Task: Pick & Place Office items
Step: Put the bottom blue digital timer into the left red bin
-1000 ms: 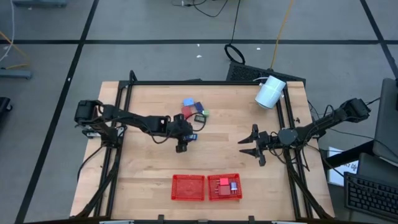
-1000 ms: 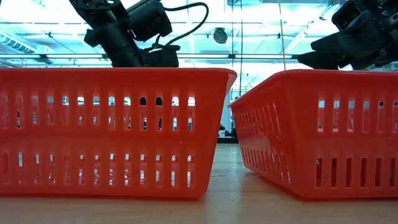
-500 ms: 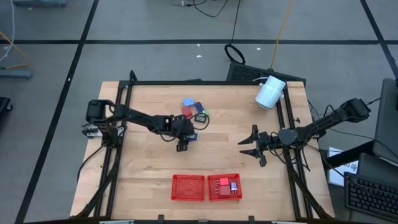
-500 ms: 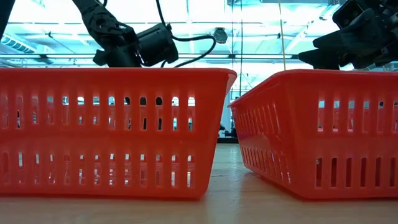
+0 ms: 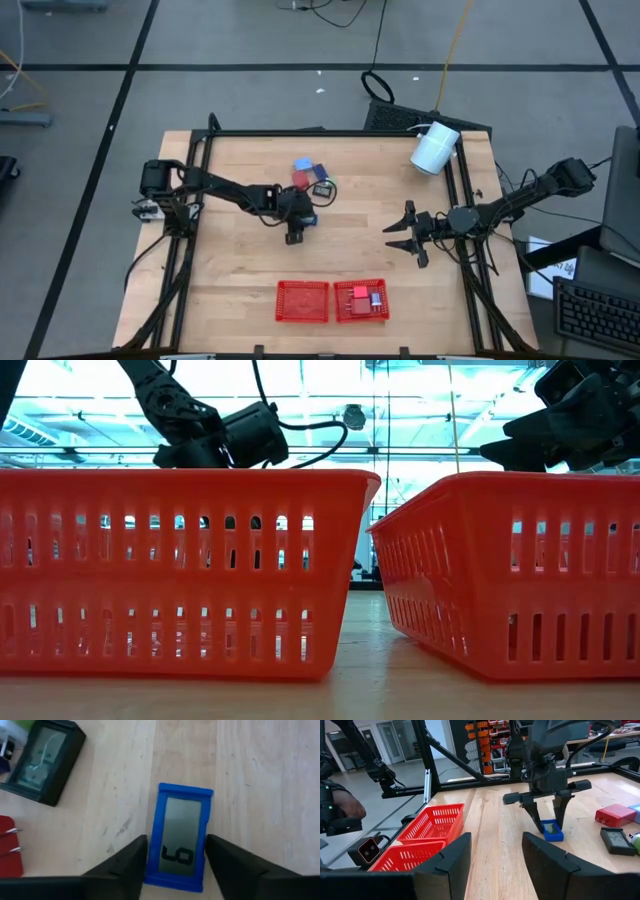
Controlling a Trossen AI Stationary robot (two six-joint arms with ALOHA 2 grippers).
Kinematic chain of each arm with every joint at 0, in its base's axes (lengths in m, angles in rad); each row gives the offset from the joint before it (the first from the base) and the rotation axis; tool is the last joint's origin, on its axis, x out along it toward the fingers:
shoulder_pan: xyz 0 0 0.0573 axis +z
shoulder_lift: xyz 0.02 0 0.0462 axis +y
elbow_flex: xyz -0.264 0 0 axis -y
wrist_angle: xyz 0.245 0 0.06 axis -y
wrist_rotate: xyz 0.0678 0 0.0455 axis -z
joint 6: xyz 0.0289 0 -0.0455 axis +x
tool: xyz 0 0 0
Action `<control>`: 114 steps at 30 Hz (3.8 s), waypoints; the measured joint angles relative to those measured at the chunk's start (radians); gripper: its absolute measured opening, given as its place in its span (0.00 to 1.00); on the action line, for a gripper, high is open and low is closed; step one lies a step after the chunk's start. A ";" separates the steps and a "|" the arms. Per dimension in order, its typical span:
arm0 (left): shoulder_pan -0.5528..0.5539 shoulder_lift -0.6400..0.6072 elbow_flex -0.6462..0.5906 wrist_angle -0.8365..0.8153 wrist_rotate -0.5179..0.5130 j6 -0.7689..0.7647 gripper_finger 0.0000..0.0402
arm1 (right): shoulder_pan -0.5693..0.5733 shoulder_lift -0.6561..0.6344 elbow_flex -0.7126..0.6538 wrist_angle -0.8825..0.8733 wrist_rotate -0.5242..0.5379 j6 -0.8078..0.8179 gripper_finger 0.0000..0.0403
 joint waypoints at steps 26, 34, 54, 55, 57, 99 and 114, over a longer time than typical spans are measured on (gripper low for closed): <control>-0.145 -0.260 -0.005 -0.045 -0.060 -0.115 0.38 | 0.000 0.000 0.000 0.000 0.003 0.005 0.41; -0.232 -0.366 -0.004 0.005 -0.034 -0.067 0.38 | 0.000 0.000 0.000 0.000 0.003 0.011 0.41; -0.268 -0.679 -0.340 0.272 -0.090 -0.159 0.38 | 0.000 -0.156 0.000 -0.158 -0.050 -0.001 0.41; -0.273 -0.701 -0.359 0.288 -0.098 -0.175 0.38 | 0.000 -0.167 0.000 -0.174 -0.050 -0.001 0.41; -0.291 -0.738 -0.395 0.330 -0.109 -0.186 0.38 | 0.000 -0.196 0.000 -0.219 -0.052 -0.004 0.41; -0.667 -0.431 -0.017 0.012 -0.327 -0.474 0.38 | 0.000 -0.569 -0.001 -0.554 -0.046 -0.031 0.41; -0.720 -0.251 0.133 -0.080 -0.326 -0.496 0.38 | 0.000 -0.569 -0.001 -0.545 -0.045 -0.027 0.41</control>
